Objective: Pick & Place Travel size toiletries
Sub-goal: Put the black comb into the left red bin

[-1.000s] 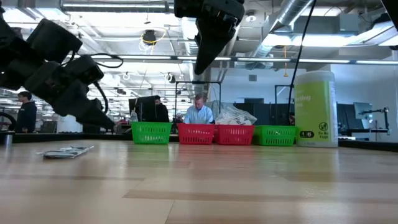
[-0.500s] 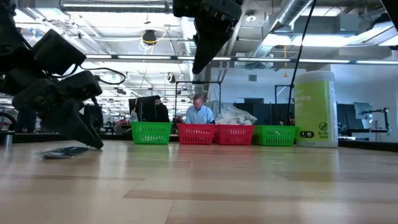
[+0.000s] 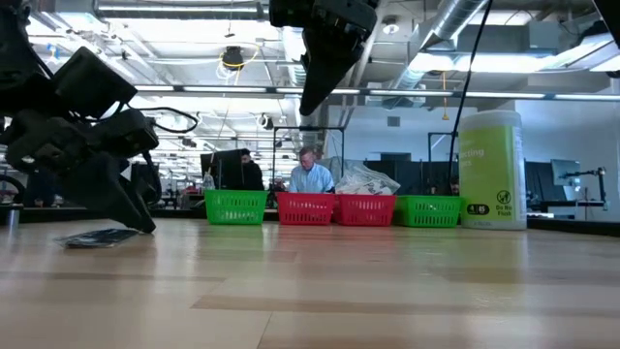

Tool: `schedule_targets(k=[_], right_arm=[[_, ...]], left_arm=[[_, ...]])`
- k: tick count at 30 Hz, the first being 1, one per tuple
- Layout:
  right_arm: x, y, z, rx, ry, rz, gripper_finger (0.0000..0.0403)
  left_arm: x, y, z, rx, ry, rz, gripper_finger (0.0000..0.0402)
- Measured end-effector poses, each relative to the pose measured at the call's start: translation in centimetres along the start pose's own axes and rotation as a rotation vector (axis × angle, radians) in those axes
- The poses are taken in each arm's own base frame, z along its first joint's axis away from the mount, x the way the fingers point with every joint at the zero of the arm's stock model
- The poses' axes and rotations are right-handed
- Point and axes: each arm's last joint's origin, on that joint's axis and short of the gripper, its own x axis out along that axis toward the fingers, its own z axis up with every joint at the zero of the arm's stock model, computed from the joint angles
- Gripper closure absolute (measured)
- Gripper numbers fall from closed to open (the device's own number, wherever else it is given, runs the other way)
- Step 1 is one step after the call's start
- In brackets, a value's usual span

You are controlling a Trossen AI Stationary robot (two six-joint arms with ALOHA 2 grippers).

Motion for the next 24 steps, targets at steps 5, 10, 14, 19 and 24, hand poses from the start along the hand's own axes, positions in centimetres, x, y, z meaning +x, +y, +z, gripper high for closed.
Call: schedule_targets(k=[5, 10, 14, 19, 24], right_arm=[[0.00, 0.00, 0.00, 0.000, 0.000, 0.000, 0.0244], [0.00, 0.00, 0.01, 0.000, -0.001, 0.000, 0.0244], [0.01, -0.03, 0.00, 0.001, -0.001, 0.000, 0.0244], [0.02, -0.03, 0.02, 0.001, -0.001, 0.000, 0.0244], [0.02, -0.04, 0.14, 0.003, -0.014, -0.001, 0.0244]], left_arm=[[0.09, -0.37, -0.26, 0.073, 0.023, 0.005, 0.0290], [0.10, -0.32, -0.37, 0.092, 0.034, 0.022, 0.0324], [0.09, -0.25, -0.46, 0.100, 0.043, 0.038, 0.0389], [0.08, -0.27, -0.49, 0.095, 0.043, 0.030, 0.0400], [0.01, -0.42, -0.09, 0.104, 0.002, 0.008, 0.0401]])
